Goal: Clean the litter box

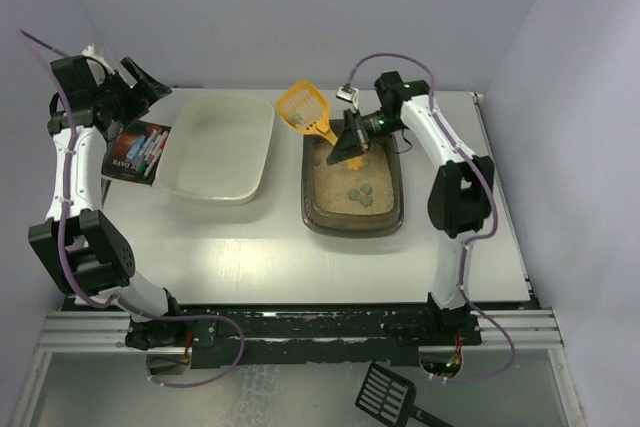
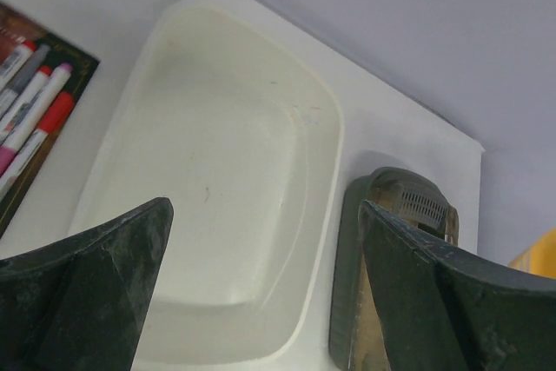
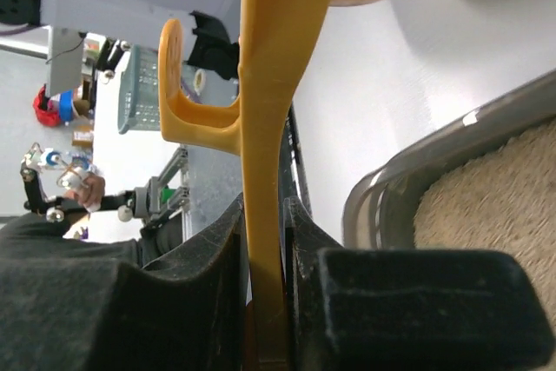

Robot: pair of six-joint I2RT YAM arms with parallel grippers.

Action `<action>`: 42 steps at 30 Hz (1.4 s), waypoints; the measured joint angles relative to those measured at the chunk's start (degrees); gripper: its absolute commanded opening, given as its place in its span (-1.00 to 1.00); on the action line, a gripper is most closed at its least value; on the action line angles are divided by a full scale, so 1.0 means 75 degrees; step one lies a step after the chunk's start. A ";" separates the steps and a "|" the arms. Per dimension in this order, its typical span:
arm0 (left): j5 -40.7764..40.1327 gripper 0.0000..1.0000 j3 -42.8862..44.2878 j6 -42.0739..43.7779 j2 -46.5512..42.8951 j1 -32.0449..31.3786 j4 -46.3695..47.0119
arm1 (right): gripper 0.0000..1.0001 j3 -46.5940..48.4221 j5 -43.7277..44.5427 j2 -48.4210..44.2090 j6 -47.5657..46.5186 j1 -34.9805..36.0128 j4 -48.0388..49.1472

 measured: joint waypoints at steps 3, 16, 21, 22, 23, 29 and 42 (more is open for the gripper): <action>0.0125 0.99 0.0055 0.0085 0.0017 0.0335 -0.0414 | -1.00 0.1055 0.0201 0.0903 0.0370 0.0358 0.0079; 0.0323 0.99 -0.0318 0.0545 -0.0163 0.1125 -0.1212 | -1.00 0.3870 0.4639 0.3150 0.1865 0.2559 0.1661; 0.0318 0.99 -0.0356 0.0656 -0.0259 0.1317 -0.1352 | -1.00 0.3911 0.7670 0.2984 0.1475 0.3605 0.2346; 0.0318 0.99 -0.0356 0.0664 -0.0274 0.1361 -0.1361 | -1.00 0.3649 0.8326 0.2871 0.1332 0.3821 0.2524; 0.0318 0.99 -0.0358 0.0664 -0.0286 0.1393 -0.1361 | -1.00 0.3316 0.8967 0.2742 0.1186 0.4036 0.2707; 0.0321 0.99 -0.0530 0.0621 -0.0300 0.1539 -0.1358 | -1.00 0.1285 1.2799 0.2238 0.0067 0.5257 0.4092; 0.0323 0.99 -0.0781 0.0536 -0.0300 0.1661 -0.1265 | -1.00 -0.0423 1.6372 0.1658 -0.1918 0.5648 0.7093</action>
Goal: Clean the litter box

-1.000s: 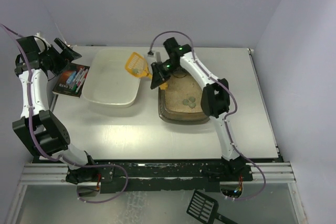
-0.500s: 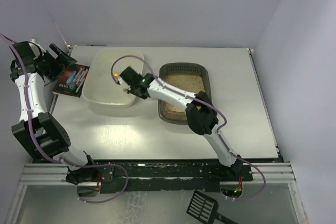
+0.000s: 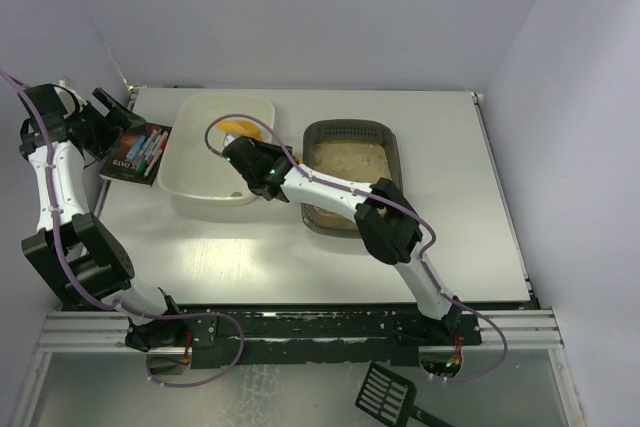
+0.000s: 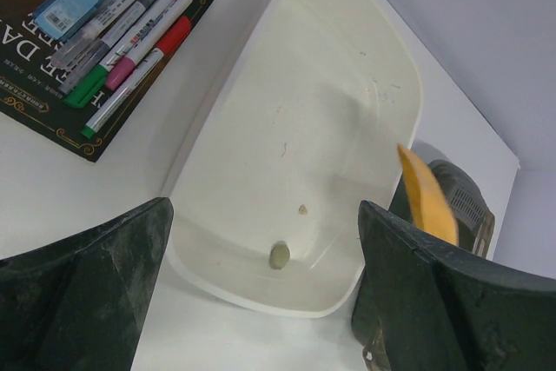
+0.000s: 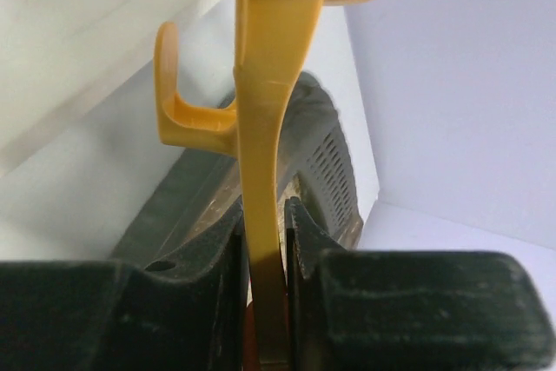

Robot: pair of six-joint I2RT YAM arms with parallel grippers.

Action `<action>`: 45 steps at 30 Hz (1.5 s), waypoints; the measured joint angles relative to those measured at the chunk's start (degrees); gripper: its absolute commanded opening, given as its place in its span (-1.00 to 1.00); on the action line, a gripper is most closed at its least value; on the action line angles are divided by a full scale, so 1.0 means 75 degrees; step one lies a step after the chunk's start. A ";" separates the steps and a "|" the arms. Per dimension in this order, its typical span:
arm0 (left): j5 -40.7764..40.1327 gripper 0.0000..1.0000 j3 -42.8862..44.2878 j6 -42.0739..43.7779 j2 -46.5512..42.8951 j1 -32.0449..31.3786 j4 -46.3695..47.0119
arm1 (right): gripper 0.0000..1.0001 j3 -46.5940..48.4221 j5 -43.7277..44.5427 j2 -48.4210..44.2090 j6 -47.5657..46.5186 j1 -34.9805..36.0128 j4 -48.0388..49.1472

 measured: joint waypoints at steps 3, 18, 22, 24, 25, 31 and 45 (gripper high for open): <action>0.0000 0.99 -0.0096 -0.0052 -0.0090 0.0000 0.0117 | -1.00 0.0976 -0.0309 -0.0041 0.0347 -0.0009 -0.0670; -0.0892 0.99 0.1166 0.0044 0.0224 -0.2463 0.0137 | -1.00 0.1160 -0.5068 -0.3212 0.1725 -0.1699 -0.3987; -0.1285 0.99 0.1769 0.0157 0.0918 -0.3791 0.0102 | -1.00 0.0565 -0.6169 -0.3736 0.1778 -0.3127 -0.4896; -0.1475 0.99 0.1970 0.0204 0.1256 -0.4232 0.0052 | -1.00 -0.0125 -0.6432 -0.4153 0.1769 -0.3698 -0.5214; -0.1577 0.99 0.2087 0.0207 0.1425 -0.4412 -0.0023 | -1.00 -0.0408 -0.6461 -0.4307 0.1772 -0.3812 -0.5330; -0.2197 0.99 0.2710 0.0192 0.2375 -0.5327 -0.0236 | -1.00 -0.1597 -0.6612 -0.4476 0.1757 -0.3908 -0.6164; -0.2483 0.99 0.2696 -0.0329 0.3523 -0.7385 -0.0195 | -1.00 -0.2066 -0.6164 -0.3608 0.1958 -0.4313 -0.6508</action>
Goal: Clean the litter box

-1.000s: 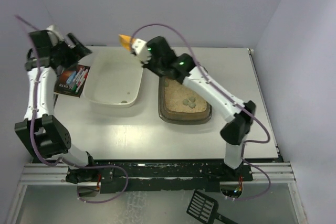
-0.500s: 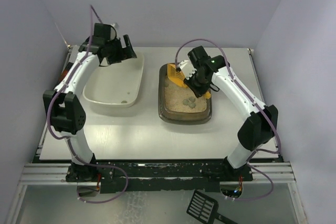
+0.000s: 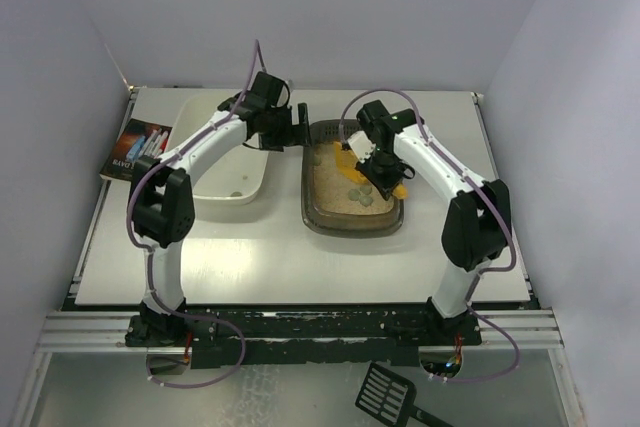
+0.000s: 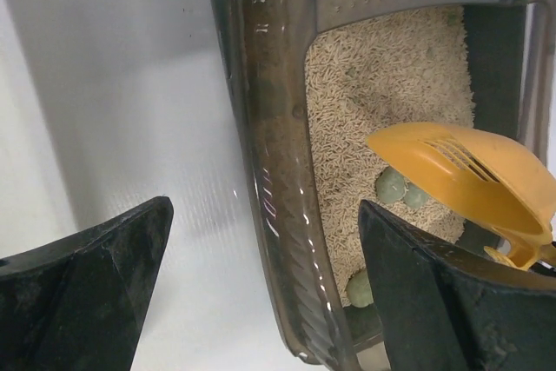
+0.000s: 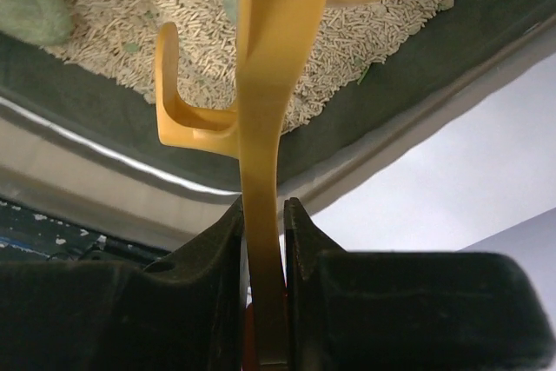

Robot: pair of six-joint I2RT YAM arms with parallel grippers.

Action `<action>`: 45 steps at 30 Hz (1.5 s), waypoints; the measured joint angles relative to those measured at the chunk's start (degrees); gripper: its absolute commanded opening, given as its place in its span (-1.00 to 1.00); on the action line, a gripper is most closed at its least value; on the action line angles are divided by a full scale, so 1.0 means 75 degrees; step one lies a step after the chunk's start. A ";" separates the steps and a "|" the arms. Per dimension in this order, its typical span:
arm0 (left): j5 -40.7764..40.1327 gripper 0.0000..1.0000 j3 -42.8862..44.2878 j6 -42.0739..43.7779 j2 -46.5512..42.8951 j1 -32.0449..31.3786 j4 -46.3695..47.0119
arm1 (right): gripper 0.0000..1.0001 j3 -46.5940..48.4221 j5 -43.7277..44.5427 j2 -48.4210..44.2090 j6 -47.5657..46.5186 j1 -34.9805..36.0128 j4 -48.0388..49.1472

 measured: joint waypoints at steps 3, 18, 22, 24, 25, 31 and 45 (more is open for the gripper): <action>0.0015 0.99 -0.0047 -0.0163 0.0245 -0.0058 0.0038 | -1.00 -0.0015 0.0157 0.0326 0.0117 0.0003 0.0125; 0.0012 0.99 -0.0667 -0.0527 0.0530 -0.0055 0.1408 | -1.00 0.0297 0.1067 0.1314 0.0312 0.0058 0.0650; 0.0015 0.99 -0.0609 -0.0530 0.0813 -0.0055 0.1559 | -1.00 0.0315 0.1437 0.1478 0.0312 0.0227 0.0781; 0.0015 0.99 -0.0609 -0.0530 0.0895 -0.0058 0.1594 | -1.00 0.0329 0.1603 0.1574 0.0318 0.0323 0.0833; 0.0015 0.99 -0.0589 -0.0530 0.0941 -0.0061 0.1597 | -1.00 0.0373 0.1655 0.1626 0.0323 0.0370 0.0831; -0.0015 0.99 -0.0408 -0.0463 0.1172 -0.0073 0.1652 | -1.00 0.0965 0.1641 0.2060 0.0382 0.0519 0.0810; -0.0271 0.99 0.0236 -0.0210 0.1282 0.0361 0.1781 | -1.00 0.1571 0.0918 0.2707 0.0635 0.0510 0.0595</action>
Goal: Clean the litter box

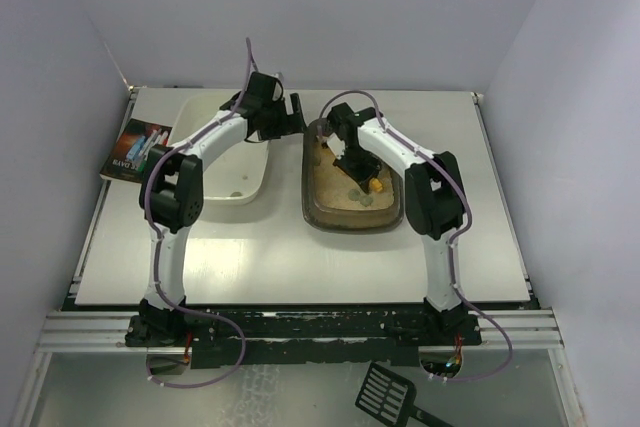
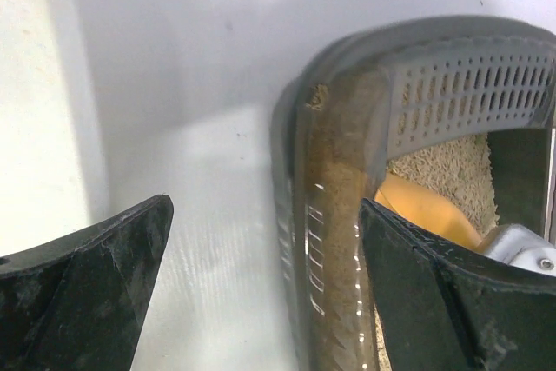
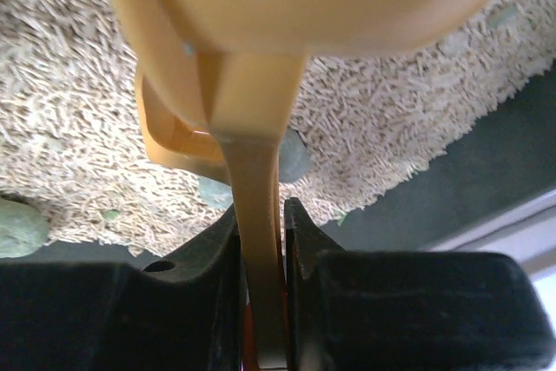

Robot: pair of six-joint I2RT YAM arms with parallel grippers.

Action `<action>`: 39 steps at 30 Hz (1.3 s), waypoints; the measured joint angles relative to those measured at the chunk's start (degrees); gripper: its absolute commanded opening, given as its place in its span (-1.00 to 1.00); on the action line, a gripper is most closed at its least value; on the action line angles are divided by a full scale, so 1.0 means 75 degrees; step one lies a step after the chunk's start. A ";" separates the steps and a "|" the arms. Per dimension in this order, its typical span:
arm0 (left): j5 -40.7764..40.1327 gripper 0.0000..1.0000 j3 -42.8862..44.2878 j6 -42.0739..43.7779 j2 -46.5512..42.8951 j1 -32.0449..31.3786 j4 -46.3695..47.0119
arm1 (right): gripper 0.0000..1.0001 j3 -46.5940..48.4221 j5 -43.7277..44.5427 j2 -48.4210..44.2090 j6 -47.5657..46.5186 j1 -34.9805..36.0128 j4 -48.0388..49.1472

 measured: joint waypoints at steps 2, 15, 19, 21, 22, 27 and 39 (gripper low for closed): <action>-0.0012 0.99 0.0047 0.0009 0.0003 0.0087 0.0029 | -1.00 0.0169 -0.0239 0.0146 0.0041 0.0000 -0.0052; 0.0484 0.99 -0.0793 -0.0090 -0.0323 0.0143 0.0475 | -1.00 0.1107 -0.2474 0.0676 0.0166 -0.0478 -0.0577; 0.0731 0.99 -0.1247 -0.0085 -0.0676 0.0052 0.0446 | -1.00 0.1110 -0.3223 0.0743 0.0160 -0.0866 -0.0769; 0.0842 0.99 -0.1373 -0.0085 -0.0848 0.0020 0.0440 | -1.00 0.1107 -0.3532 0.0839 0.0154 -0.1011 -0.0857; 0.0895 0.99 -0.1396 -0.0085 -0.0924 -0.0003 0.0443 | -1.00 0.1107 -0.3666 0.0892 0.0149 -0.1064 -0.0892; 0.1113 0.99 -0.1405 -0.0082 -0.1169 -0.0207 0.0501 | -1.00 0.1122 -0.4141 0.1087 0.0131 -0.1107 -0.0991; 0.1361 0.99 -0.1405 0.0076 -0.1174 -0.0697 0.0565 | -1.00 0.1757 -0.5415 0.1652 -0.0047 -0.1227 -0.1550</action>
